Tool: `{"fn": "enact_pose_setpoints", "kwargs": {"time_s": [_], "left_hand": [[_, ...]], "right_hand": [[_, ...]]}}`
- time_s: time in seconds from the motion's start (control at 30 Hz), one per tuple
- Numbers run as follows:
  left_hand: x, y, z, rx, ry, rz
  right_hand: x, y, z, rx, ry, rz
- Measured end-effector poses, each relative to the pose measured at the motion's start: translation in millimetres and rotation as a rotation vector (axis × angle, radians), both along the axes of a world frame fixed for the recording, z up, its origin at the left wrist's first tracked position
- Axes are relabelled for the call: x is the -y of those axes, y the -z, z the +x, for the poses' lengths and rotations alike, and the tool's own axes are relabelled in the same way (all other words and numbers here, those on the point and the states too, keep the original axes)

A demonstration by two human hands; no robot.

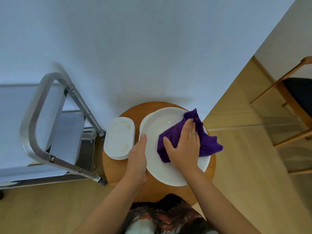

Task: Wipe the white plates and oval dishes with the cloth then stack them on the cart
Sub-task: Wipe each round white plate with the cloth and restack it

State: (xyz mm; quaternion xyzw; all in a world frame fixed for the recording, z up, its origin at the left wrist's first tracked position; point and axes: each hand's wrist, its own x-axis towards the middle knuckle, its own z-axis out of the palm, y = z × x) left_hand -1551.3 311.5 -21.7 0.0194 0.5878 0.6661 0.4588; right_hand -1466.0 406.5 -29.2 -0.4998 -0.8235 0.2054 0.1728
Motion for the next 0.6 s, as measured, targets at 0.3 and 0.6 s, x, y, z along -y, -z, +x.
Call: {"fn": "enact_pose_setpoints", "kwargs": {"time_s": [0.3,0.6], "left_hand": [[-6,-23,-20,-0.069,-0.025,-0.012],[0,-27,-42,0.111,-0.155,0.072]], "right_hand": [[5,-31,-35,-0.103,-0.505,-0.028],[47,-35,-24,-0.320,-0.693,-0.321]]}}
